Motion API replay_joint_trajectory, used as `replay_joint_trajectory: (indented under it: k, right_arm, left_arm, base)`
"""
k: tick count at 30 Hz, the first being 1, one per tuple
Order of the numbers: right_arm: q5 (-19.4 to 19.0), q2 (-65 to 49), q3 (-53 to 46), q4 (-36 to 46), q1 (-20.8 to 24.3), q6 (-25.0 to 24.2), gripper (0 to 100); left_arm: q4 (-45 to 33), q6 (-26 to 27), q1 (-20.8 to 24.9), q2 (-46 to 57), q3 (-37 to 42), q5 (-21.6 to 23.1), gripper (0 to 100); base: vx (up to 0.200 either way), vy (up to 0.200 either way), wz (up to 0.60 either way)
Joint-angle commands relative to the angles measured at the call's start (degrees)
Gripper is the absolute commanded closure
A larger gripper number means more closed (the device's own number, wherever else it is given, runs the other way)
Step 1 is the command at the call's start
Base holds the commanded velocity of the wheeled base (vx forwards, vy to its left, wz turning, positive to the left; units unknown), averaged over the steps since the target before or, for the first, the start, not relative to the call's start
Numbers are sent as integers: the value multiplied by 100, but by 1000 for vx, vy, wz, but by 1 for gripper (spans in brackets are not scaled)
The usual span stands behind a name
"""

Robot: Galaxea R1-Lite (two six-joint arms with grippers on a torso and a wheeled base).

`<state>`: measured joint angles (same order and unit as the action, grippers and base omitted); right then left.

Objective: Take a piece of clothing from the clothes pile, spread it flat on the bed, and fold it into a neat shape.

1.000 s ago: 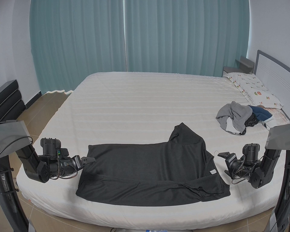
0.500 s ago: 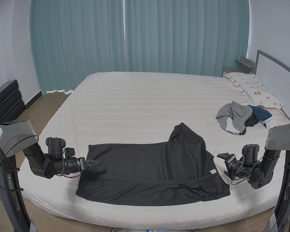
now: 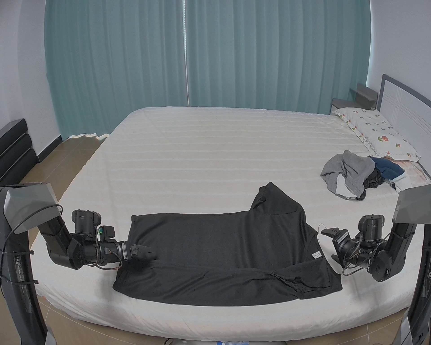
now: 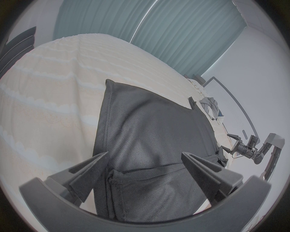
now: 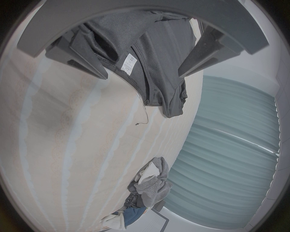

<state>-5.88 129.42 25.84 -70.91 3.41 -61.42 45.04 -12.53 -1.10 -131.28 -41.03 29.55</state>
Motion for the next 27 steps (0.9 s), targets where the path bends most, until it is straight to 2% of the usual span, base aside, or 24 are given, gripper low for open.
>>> replay_joint_trajectory:
  k: [1,8,9,15,21,27]
  right_arm:
    - [-1,-4,0,-2,1,-2,0]
    - [-1,-13,0,-2,1,-2,0]
    - [-1,-13,0,-2,1,-2,0]
    - [16,-48,8,-10,10,24,0]
    - [69,-250,-123,-10,230,86,0]
    - [78,-329,-211,-2,371,481,0]
  left_arm:
    - [-4,-4,-5,-47,16,-2,0]
    - [13,5,-5,-47,131,-11,0]
    - [31,5,-5,-56,131,-28,100]
    - [154,-56,-40,-47,175,-380,100]
    - [417,-56,-75,15,438,-389,100]
    - [751,-65,-75,243,746,-397,100]
  base:
    - [0,0,0]
    - [0,0,0]
    - [0,0,0]
    - [0,0,0]
    - [0,0,0]
    - [0,0,0]
